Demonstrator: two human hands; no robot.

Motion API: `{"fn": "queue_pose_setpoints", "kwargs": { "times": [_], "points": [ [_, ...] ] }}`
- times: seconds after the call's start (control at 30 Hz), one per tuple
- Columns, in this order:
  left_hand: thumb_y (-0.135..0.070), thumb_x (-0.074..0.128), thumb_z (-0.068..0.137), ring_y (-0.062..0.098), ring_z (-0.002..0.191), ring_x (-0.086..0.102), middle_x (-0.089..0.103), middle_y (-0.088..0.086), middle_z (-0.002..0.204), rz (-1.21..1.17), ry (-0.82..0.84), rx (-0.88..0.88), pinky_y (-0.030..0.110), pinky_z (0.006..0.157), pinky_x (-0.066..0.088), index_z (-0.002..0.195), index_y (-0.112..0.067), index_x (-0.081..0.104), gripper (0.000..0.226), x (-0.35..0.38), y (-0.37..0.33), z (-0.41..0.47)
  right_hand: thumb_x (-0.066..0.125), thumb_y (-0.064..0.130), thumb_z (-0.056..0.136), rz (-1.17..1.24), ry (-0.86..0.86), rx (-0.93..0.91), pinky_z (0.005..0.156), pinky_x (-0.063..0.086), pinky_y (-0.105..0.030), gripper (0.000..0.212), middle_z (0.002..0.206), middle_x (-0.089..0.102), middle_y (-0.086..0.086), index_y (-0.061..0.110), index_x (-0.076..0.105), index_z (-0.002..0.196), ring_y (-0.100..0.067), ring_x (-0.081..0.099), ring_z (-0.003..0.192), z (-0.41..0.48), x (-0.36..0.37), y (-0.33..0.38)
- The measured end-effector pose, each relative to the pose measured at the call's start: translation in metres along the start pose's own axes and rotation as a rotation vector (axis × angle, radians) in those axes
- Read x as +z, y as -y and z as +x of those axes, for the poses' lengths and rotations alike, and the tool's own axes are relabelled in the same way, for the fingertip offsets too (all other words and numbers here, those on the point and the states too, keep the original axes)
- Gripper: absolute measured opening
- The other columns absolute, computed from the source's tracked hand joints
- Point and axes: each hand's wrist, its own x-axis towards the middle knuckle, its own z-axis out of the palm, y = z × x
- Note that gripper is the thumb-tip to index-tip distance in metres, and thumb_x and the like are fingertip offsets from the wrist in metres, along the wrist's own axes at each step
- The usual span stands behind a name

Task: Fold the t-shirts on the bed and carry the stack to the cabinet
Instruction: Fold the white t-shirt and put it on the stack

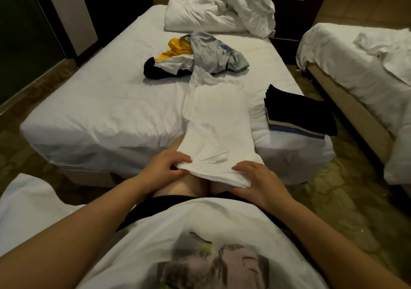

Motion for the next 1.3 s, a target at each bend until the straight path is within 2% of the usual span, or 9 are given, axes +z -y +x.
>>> {"fn": "queue_pose_setpoints", "kwargs": {
  "times": [0.17,0.3,0.43,0.57,0.73,0.83,1.0,1.17,1.3],
  "points": [
    [-0.014,0.072,0.08,0.001,0.106,0.05,0.056,-0.015,0.11,0.083,0.034,0.001,-0.001,0.084,0.031,0.11,-0.015,0.069,0.03,-0.006,0.002,0.004,0.063,0.007,0.079,0.165,-0.165,0.025,0.078,0.042,-0.024,0.027,0.101,0.066,0.003,0.015,0.07,0.103,-0.02,0.06,0.096,-0.008,0.0,-0.026],
    [-0.03,0.079,0.067,0.005,0.1,0.056,0.061,-0.014,0.103,0.095,0.035,-0.035,0.016,0.084,0.043,0.103,-0.019,0.07,0.039,-0.008,-0.001,0.006,0.065,-0.002,0.08,0.38,-0.269,0.141,0.079,0.039,-0.02,0.028,0.092,0.062,0.008,0.021,0.071,0.094,-0.014,0.058,0.091,-0.015,-0.003,-0.045],
    [-0.047,0.047,0.069,0.014,0.08,0.06,0.068,-0.005,0.084,0.15,-0.061,0.007,0.027,0.069,0.044,0.084,-0.02,0.071,0.039,-0.008,-0.002,0.002,0.061,-0.01,0.078,0.505,-0.388,0.088,0.072,0.042,-0.004,0.049,0.082,0.065,0.026,0.039,0.063,0.084,0.011,0.06,0.08,-0.011,0.003,-0.041],
    [-0.049,0.041,0.073,-0.002,0.08,0.053,0.064,-0.018,0.079,0.111,-0.101,-0.009,0.007,0.069,0.037,0.085,-0.022,0.071,0.041,-0.017,0.001,-0.009,0.068,0.003,0.08,0.479,-0.459,-0.046,0.074,0.042,-0.005,0.036,0.085,0.065,0.033,0.038,0.066,0.092,0.013,0.059,0.082,-0.007,-0.001,-0.037],
    [-0.054,0.037,0.068,-0.014,0.086,0.053,0.062,-0.034,0.081,0.094,0.007,-0.023,0.012,0.07,0.039,0.087,-0.031,0.067,0.042,-0.027,-0.002,-0.015,0.061,0.037,0.079,0.446,-0.452,-0.168,0.069,0.041,-0.004,0.022,0.088,0.062,0.031,0.033,0.062,0.1,0.013,0.058,0.078,-0.011,-0.012,-0.028],
    [-0.055,0.042,0.069,0.003,0.09,0.057,0.07,-0.01,0.089,0.074,0.155,-0.041,0.021,0.08,0.044,0.089,-0.02,0.072,0.05,-0.029,-0.001,-0.015,0.072,0.026,0.078,0.426,-0.324,-0.16,0.062,0.039,-0.006,0.014,0.073,0.063,0.031,0.039,0.069,0.078,0.004,0.058,0.068,-0.013,-0.012,-0.036],
    [-0.015,0.066,0.084,0.008,0.086,0.058,0.069,0.003,0.084,0.082,0.297,-0.109,0.018,0.078,0.042,0.084,-0.016,0.07,0.004,-0.034,-0.005,0.007,0.072,0.022,0.079,0.489,-0.269,-0.17,0.061,0.038,-0.007,0.022,0.068,0.062,0.028,0.042,0.067,0.072,0.004,0.056,0.064,-0.002,-0.02,-0.048],
    [-0.063,0.056,0.061,-0.002,0.074,0.058,0.062,-0.029,0.07,0.204,0.259,-0.201,0.013,0.072,0.042,0.068,-0.058,0.057,0.008,-0.054,-0.002,0.055,0.067,0.035,0.081,0.54,-0.452,-0.087,0.068,0.047,-0.019,0.016,0.082,0.064,0.025,0.05,0.064,0.085,0.003,0.059,0.074,0.04,-0.039,-0.058],
    [-0.043,0.063,0.061,0.008,0.079,0.062,0.069,-0.007,0.083,-0.156,0.308,-0.341,0.022,0.078,0.045,0.086,-0.031,0.07,0.028,-0.061,-0.006,0.103,0.066,0.021,0.086,0.654,-0.464,0.074,0.07,0.048,-0.03,0.031,0.08,0.067,0.019,0.052,0.065,0.082,-0.004,0.06,0.074,0.087,-0.046,-0.075]
  ]
}}
